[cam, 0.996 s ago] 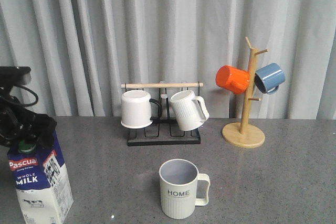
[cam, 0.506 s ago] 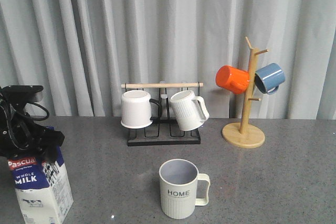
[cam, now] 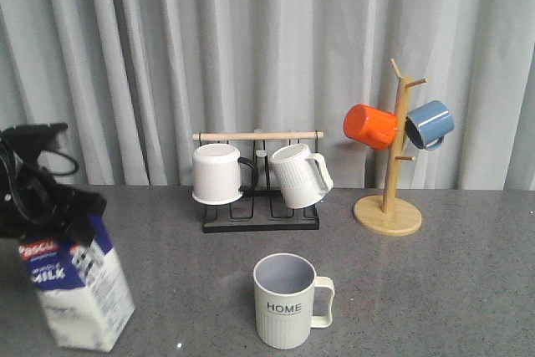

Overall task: Place milk next to cup
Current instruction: 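Grip the milk carton top and lift it with the left gripper, then carry the carton beside the HOME mug and lower it upright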

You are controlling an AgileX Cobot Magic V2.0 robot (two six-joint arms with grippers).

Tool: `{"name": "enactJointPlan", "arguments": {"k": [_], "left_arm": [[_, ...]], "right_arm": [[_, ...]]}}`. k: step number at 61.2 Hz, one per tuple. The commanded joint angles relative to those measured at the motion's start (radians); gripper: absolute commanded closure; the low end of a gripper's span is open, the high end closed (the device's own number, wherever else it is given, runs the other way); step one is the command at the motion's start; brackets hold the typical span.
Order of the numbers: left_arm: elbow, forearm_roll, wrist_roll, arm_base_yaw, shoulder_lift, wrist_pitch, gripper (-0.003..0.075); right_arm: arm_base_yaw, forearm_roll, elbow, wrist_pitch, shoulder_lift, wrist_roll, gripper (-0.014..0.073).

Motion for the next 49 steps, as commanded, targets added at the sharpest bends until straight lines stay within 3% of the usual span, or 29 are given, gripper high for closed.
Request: {"name": "enactJointPlan", "arguments": {"k": [1, 14, 19, 49], "left_arm": [[-0.095, -0.145, 0.003, -0.003, -0.055, -0.041, 0.0612], [-0.233, -0.425, 0.138, -0.013, -0.054, -0.05, 0.0612], [-0.273, -0.46, 0.157, -0.035, -0.047, -0.06, 0.0612], [-0.369, -0.188, 0.098, -0.185, 0.079, 0.058, 0.0612]], "right_arm": [[0.0, -0.013, -0.024, -0.062, 0.001, -0.002, 0.0599], [0.0, -0.013, -0.024, -0.062, 0.001, -0.002, 0.0599], [0.0, -0.012, -0.024, -0.062, 0.001, -0.002, 0.0599], [0.0, 0.001, -0.024, -0.06, 0.001, -0.002, 0.0599]]}}
